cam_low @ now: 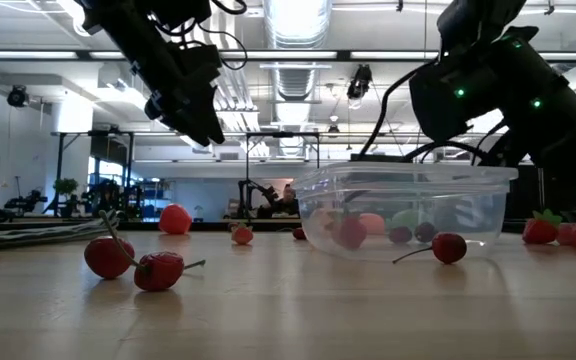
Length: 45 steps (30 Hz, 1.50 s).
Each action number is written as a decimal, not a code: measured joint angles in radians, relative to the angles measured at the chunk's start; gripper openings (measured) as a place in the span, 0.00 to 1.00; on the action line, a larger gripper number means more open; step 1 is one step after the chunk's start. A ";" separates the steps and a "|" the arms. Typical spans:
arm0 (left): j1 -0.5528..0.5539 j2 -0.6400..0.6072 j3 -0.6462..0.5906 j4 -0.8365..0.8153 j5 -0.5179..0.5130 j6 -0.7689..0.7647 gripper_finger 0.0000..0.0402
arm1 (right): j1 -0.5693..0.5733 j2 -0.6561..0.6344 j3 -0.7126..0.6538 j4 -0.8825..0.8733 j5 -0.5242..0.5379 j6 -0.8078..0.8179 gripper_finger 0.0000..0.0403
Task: Pick and placing Produce into tupperware
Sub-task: Put the strawberry into the transparent bin
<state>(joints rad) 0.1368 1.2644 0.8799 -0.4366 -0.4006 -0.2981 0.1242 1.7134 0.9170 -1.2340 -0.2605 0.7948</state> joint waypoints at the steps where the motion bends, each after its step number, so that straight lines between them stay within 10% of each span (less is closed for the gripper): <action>1: 0.000 0.000 0.000 0.000 0.002 0.001 0.65 | 0.000 0.000 -0.004 0.012 0.000 0.001 0.68; 45: 0.001 -0.001 0.001 0.001 0.030 0.016 0.65 | 0.002 -0.011 -0.125 0.158 -0.057 0.016 0.52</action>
<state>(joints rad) 0.1375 1.2633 0.8812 -0.4357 -0.3706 -0.2817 0.1265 1.7020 0.7918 -1.0764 -0.3178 0.8108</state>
